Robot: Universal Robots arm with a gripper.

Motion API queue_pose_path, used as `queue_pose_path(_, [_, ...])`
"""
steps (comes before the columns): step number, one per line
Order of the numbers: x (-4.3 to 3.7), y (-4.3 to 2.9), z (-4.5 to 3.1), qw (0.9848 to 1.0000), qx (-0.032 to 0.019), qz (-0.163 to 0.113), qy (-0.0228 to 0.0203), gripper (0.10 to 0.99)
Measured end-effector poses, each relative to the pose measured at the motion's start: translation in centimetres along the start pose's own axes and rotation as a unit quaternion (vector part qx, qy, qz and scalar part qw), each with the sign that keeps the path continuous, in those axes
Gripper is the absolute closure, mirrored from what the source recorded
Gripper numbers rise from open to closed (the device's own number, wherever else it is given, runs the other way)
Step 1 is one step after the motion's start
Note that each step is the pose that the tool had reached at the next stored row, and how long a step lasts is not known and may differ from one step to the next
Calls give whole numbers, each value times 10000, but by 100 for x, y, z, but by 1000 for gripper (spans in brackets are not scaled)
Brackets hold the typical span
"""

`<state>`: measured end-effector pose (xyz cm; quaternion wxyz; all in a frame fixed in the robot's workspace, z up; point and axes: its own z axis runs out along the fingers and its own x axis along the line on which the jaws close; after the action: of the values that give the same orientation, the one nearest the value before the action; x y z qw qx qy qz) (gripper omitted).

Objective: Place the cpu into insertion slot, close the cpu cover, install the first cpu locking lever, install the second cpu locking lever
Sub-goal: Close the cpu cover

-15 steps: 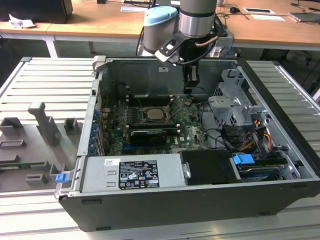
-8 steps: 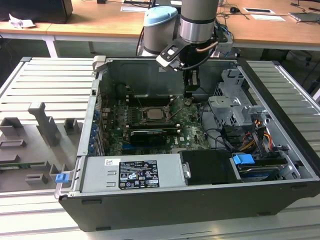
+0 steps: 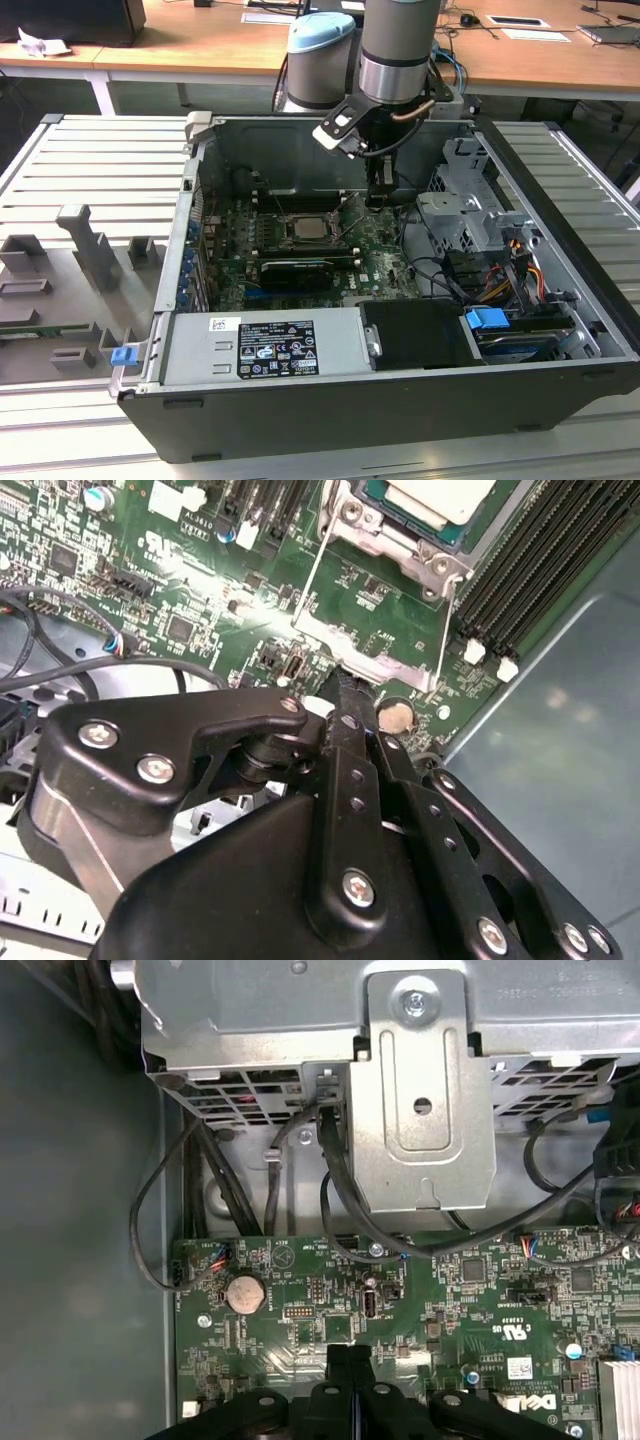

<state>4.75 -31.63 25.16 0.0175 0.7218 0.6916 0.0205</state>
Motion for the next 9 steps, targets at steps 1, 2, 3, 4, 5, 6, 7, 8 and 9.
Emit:
queue_pose_path(1, [-1,-2,1,10000,4,1,-2,980])
queue_pose_path(2, [-1,-4,1,10000,5,1,-2,980])
queue_pose_path(3, [-1,-4,1,10000,5,0,-1,980])
queue_pose_path(4, [-1,-9,2,10000,5,1,-1,980])
queue_pose_path(5, [-1,-12,1,10000,4,0,-1,980])
queue_pose_path(6, [-1,-15,2,10000,4,0,-1,980])
queue_pose_path(7, [-1,-17,2,10000,4,0,0,980])
queue_pose_path(8, [-1,-22,2,10000,4,0,-1,980])
queue_pose_path(9, [-1,-27,2,10000,4,0,0,980])
